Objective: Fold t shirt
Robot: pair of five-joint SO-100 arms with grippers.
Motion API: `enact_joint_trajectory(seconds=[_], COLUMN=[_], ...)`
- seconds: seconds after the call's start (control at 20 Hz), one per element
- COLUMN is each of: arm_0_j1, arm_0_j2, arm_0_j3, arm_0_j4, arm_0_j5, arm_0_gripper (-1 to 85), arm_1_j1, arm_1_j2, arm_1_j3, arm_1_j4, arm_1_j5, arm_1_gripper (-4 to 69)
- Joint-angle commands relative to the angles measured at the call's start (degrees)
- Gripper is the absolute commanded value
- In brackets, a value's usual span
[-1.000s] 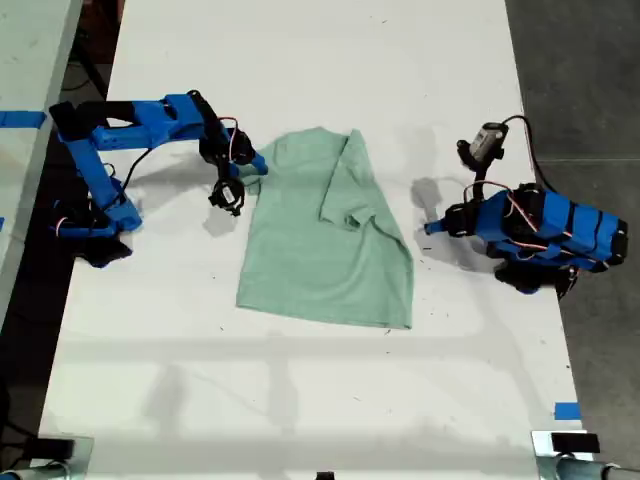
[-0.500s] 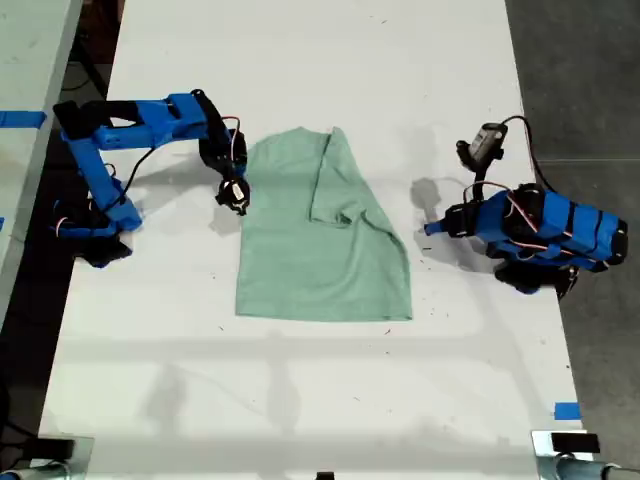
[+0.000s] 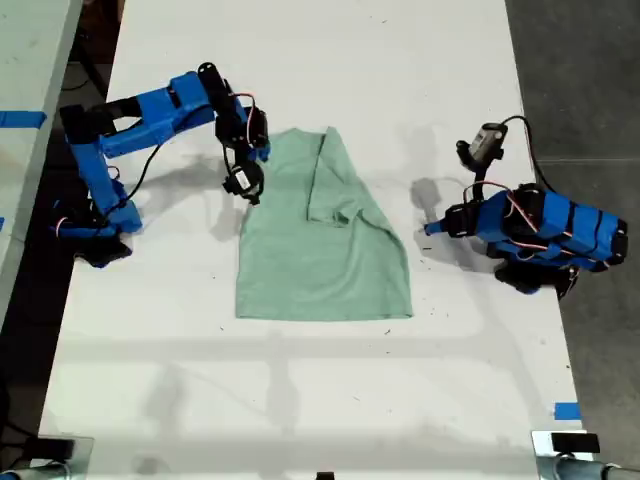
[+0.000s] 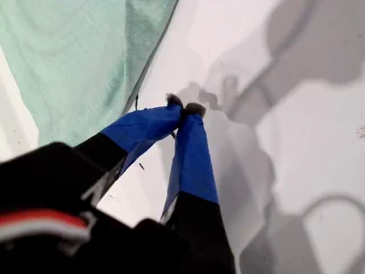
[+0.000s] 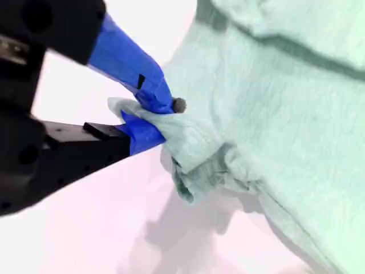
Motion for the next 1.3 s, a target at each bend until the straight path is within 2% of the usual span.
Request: enact_joint_trajectory(seconds=[0.0,0.25,0.45,0.5,0.6,0.65,0.85,1.0,1.15,1.25], arm_0_j1=[4.1,9.9,14.0,14.5,14.8,14.4,13.6,11.0,5.2,1.8], arm_0_j2=[-0.6,-10.4,-21.2,-22.5,-23.5,-23.5,-18.1,-5.6,16.8,36.4], arm_0_j3=[-8.6,-13.9,-21.5,-22.1,-22.1,-22.1,-21.8,-16.4,1.0,18.3], arm_0_j4=[-0.4,-1.9,-4.0,-4.9,-5.4,-5.4,-4.7,-1.2,-1.4,-4.7], arm_0_j5=[6.2,12.8,13.4,13.4,12.5,12.0,12.0,8.2,2.9,-1.3], arm_0_gripper=[-0.1,-0.1,-0.1,2.7,26.9,28.6,28.2,25.8,21.7,14.2], arm_1_j1=[-0.2,-0.3,-0.3,-0.3,-0.3,-0.3,-0.3,-0.3,-0.3,-0.4], arm_1_j2=[0.4,0.4,0.4,0.4,0.4,0.4,0.4,0.4,0.4,0.4], arm_1_j3=[3.5,3.5,3.5,3.5,3.5,3.5,3.5,3.5,3.5,3.5], arm_1_j4=[-0.3,-0.3,-0.3,-0.3,-0.3,-0.3,-0.3,-0.3,-0.3,-0.3], arm_1_j5=[0.2,0.1,0.1,0.1,0.1,0.1,0.1,0.1,0.0,0.0], arm_1_gripper=[1.6,1.6,1.6,1.6,1.6,1.6,1.6,1.6,1.6,1.6])
